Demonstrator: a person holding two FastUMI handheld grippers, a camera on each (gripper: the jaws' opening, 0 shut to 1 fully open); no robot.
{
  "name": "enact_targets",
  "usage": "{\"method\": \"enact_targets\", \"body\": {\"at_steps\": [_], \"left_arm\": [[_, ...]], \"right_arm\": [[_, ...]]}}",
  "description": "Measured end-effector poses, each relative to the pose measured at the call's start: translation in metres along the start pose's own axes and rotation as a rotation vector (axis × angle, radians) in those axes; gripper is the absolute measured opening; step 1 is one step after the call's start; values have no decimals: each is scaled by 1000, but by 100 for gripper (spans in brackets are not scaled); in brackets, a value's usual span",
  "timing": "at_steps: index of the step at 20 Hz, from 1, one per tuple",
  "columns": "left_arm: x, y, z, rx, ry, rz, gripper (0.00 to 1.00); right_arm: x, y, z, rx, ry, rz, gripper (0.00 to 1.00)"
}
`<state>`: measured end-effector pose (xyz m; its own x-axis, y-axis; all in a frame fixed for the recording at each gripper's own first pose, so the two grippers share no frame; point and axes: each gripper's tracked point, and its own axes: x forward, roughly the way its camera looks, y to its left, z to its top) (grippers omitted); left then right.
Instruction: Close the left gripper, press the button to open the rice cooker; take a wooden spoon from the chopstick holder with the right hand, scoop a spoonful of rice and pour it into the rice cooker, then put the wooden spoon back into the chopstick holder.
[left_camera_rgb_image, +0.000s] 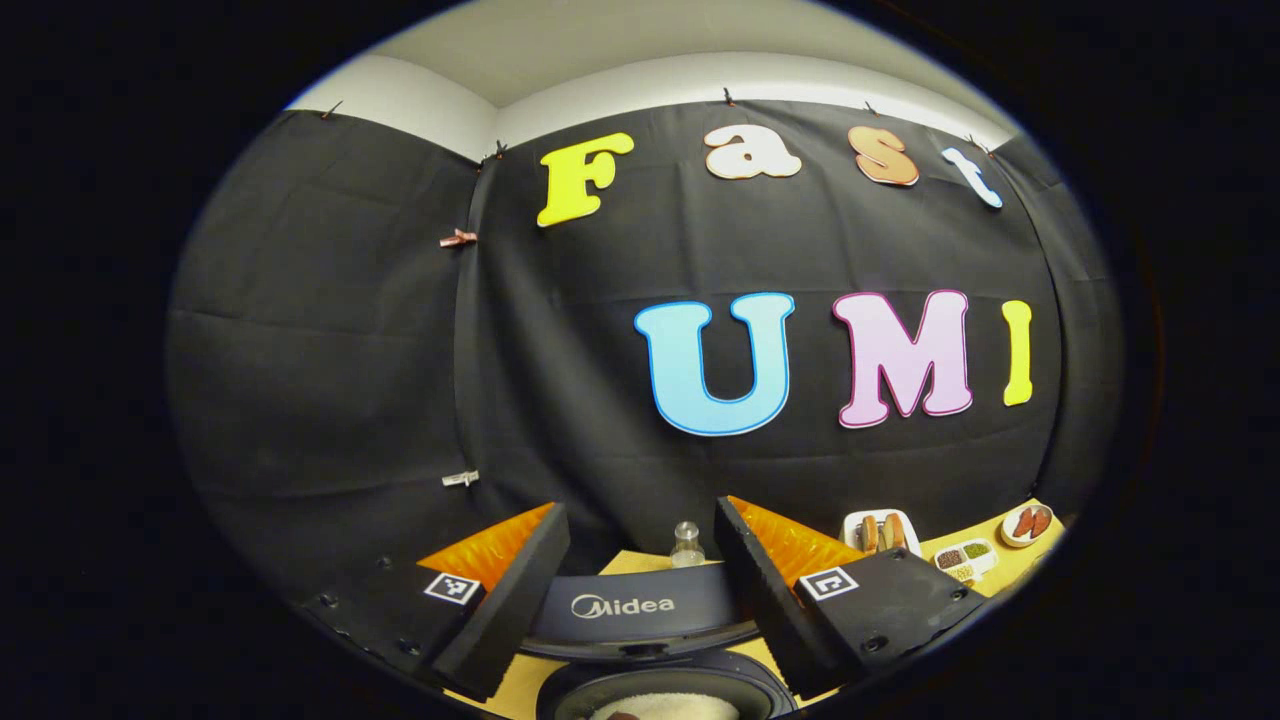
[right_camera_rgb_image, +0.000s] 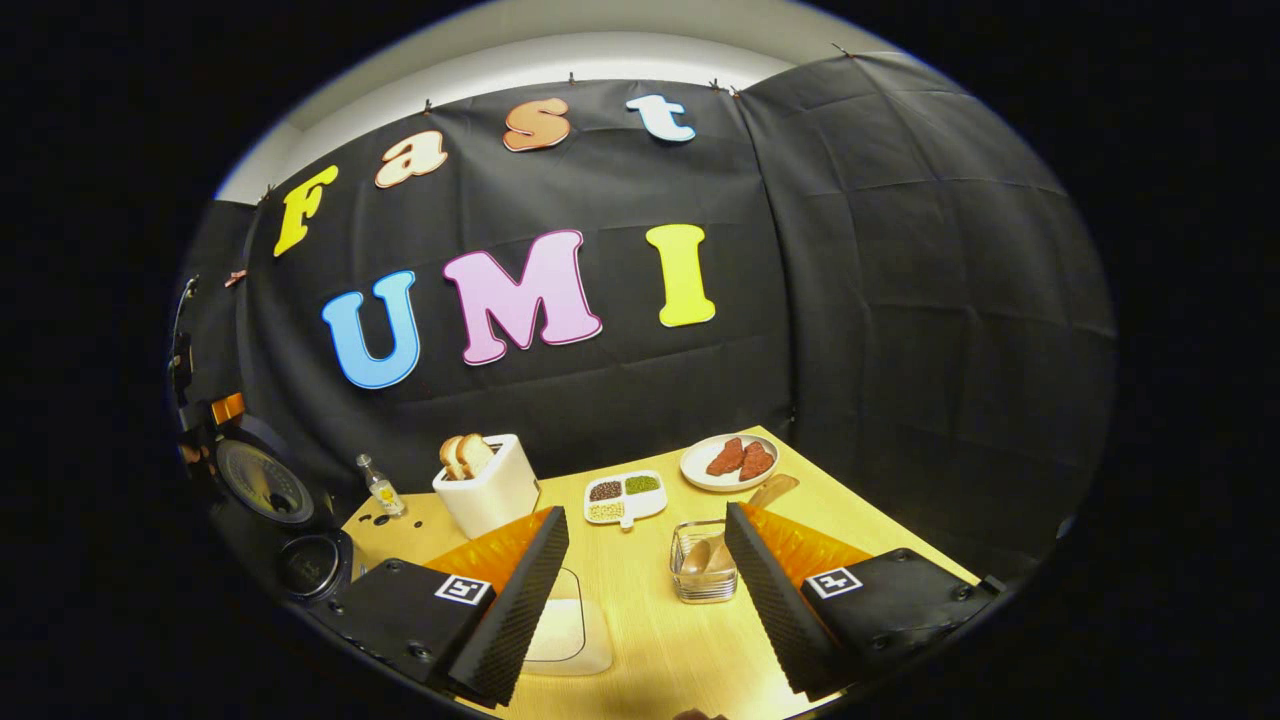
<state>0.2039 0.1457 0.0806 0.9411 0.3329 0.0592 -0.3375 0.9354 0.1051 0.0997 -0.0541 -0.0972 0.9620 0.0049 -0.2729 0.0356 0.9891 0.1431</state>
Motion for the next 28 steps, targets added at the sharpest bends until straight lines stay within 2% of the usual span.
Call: {"method": "enact_targets", "body": {"at_steps": [10,15,17,25,28], "left_arm": [[-99,-19,-88,-128,350,26,100],[-134,-30,-145,-72,448,2,100],[-142,-31,-166,-95,504,-7,100],[-154,-35,-214,-65,542,-13,100],[-155,-35,-216,-53,509,-3,100]], "right_arm": [[31,18,-13,-39,27,116,98],[26,19,-24,-61,61,151,98],[25,19,-30,-67,81,161,98],[25,17,-42,-86,115,179,98],[27,16,-46,-91,127,182,98]]}}
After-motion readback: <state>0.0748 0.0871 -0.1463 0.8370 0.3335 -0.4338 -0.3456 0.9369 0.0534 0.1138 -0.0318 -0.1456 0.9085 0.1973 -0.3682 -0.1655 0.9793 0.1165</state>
